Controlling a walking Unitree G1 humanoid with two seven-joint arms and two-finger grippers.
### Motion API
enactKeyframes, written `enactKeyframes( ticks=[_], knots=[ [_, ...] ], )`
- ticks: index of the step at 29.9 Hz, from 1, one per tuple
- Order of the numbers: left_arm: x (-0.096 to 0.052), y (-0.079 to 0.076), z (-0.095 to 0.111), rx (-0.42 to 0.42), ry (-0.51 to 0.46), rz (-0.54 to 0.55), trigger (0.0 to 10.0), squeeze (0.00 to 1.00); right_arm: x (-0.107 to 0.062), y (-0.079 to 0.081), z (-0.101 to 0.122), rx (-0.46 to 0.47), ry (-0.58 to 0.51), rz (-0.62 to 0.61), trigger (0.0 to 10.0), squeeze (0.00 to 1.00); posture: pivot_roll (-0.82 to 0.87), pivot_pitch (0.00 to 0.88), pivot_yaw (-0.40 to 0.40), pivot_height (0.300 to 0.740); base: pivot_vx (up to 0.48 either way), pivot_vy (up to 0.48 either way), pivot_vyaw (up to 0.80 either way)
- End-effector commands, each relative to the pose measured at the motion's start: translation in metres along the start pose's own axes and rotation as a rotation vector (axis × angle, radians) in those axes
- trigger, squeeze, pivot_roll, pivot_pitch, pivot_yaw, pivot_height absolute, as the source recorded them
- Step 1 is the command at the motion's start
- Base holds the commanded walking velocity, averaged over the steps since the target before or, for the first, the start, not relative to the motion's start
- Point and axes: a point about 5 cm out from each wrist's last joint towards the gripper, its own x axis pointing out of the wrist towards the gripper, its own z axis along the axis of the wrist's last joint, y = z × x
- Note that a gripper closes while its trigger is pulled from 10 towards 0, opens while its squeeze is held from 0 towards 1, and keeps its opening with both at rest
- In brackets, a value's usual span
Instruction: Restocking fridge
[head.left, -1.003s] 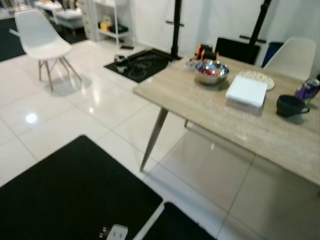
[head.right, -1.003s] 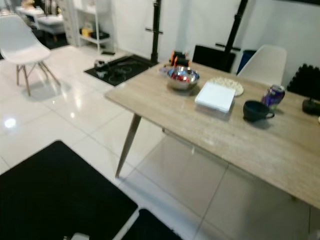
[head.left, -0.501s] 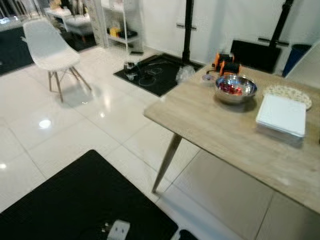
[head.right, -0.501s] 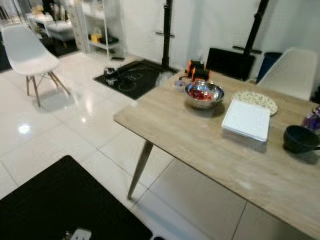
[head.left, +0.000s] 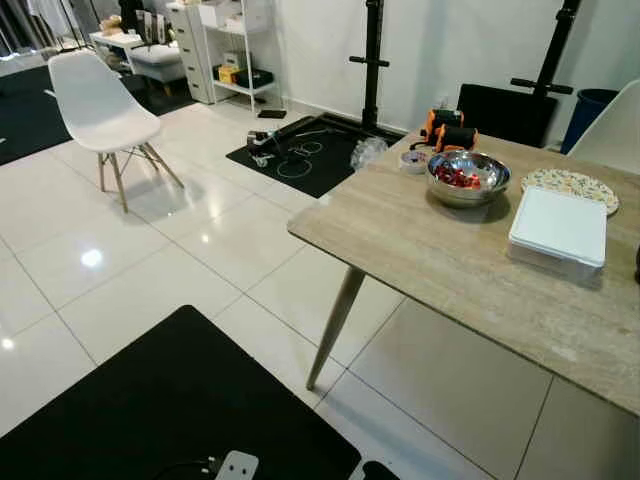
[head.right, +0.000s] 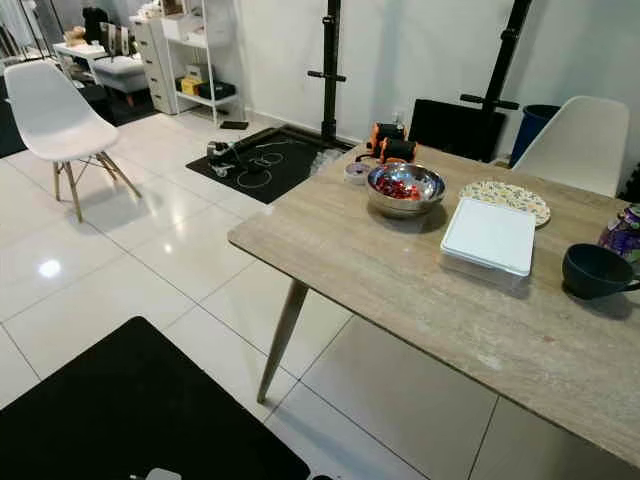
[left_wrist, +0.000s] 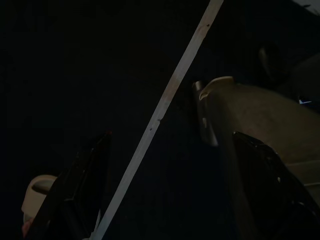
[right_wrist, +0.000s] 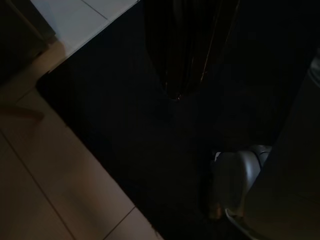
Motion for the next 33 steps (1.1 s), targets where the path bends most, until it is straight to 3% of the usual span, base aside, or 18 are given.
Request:
enactKeyframes(
  ticks=[1,9,14,21,24,26,27,33],
  knots=[
    [-0.003,0.014,0.000,0.023,0.010,0.047,10.0,0.00,0.001,0.010,0.000,-0.032,0.002,0.022,10.0,0.00,-0.04,0.000,0.011,0.740,0.000,0.000,0.00],
    [-0.003,0.025,0.018,-0.084,-0.053,0.118,10.0,0.00,0.001,0.006,0.028,-0.054,-0.072,-0.001,10.0,0.00,-0.02,0.000,0.023,0.740,0.000,0.000,0.00],
    [-0.004,0.028,0.016,-0.098,-0.046,0.132,10.0,0.00,0.001,0.006,0.040,-0.106,-0.101,0.002,10.0,0.00,-0.04,0.000,0.037,0.740,0.000,0.000,0.00],
    [-0.005,0.025,0.004,-0.090,-0.014,0.120,10.0,0.00,0.001,0.000,0.023,-0.119,-0.056,-0.013,10.0,0.00,-0.04,0.000,0.018,0.740,0.000,0.000,0.00],
    [-0.002,0.009,-0.004,-0.054,0.014,0.065,10.0,0.00,-0.001,-0.018,0.015,-0.064,-0.048,-0.060,10.0,0.00,-0.06,0.000,-0.019,0.740,0.000,0.000,0.00],
    [-0.001,0.006,-0.005,-0.048,0.018,0.056,10.0,0.00,-0.002,-0.021,0.014,-0.051,-0.049,-0.068,10.0,0.00,-0.06,0.000,-0.019,0.740,0.000,0.000,0.00],
    [-0.001,0.002,-0.008,-0.054,0.025,0.052,10.0,0.00,-0.002,-0.025,0.010,-0.064,-0.032,-0.086,10.0,0.00,-0.06,0.000,-0.066,0.740,0.000,0.000,0.00],
    [-0.001,-0.001,-0.010,-0.062,0.028,0.049,10.0,0.00,-0.003,-0.029,0.005,-0.120,-0.017,-0.097,10.0,0.00,-0.06,0.000,-0.072,0.740,0.000,0.000,0.00]
  ],
)
